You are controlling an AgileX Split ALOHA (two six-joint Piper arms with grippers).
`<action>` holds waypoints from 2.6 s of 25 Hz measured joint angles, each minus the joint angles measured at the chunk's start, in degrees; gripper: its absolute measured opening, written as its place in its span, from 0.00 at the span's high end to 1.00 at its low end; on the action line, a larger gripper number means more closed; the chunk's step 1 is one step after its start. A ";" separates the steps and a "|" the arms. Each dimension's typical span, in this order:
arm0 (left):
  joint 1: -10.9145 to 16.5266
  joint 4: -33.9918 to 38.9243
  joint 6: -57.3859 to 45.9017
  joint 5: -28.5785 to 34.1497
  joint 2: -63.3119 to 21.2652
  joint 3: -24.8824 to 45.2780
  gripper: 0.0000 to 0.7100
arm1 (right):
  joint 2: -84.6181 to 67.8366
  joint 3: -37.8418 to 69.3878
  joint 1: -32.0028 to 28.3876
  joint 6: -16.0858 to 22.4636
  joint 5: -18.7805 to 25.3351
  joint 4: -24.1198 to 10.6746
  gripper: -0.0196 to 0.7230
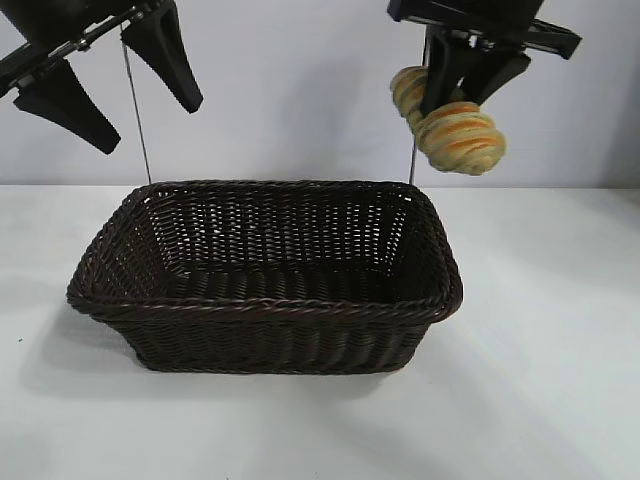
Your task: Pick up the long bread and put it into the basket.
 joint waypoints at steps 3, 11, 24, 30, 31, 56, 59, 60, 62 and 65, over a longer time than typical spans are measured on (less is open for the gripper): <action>0.00 0.00 0.00 0.00 0.00 0.00 0.16 | 0.66 0.00 1.82 0.00 0.00 -0.53 0.68; 0.00 0.00 0.00 0.00 0.00 0.00 0.16 | 4.16 0.00 4.80 -8.23 -0.55 -0.57 0.68; 0.00 0.00 0.00 0.00 0.00 0.00 0.16 | 9.44 0.00 4.80 -9.01 -3.30 -0.12 0.67; 0.00 0.00 0.00 0.00 0.00 0.00 0.16 | 9.44 0.00 4.80 -9.01 -3.25 0.01 0.38; 0.00 0.00 0.00 0.00 0.00 0.00 0.16 | 9.44 0.00 4.80 -9.06 -3.19 0.01 0.32; 0.00 0.18 0.00 0.00 0.00 0.00 0.16 | -1.88 0.00 -10.29 -9.36 -0.17 8.35 0.25; 0.00 0.19 0.00 0.00 0.00 0.00 0.16 | -3.09 0.00 -10.29 -9.36 -0.05 8.64 0.25; 0.00 0.19 0.00 0.00 0.00 0.00 0.16 | -3.21 0.00 -10.29 -9.36 -0.05 8.69 0.25; 0.00 0.19 0.00 0.00 0.00 0.00 0.16 | -3.21 0.00 -10.29 -9.24 0.13 8.75 0.25; 0.00 0.19 0.00 -0.05 0.00 0.00 0.16 | -3.21 0.00 -10.29 -9.18 0.13 8.65 0.25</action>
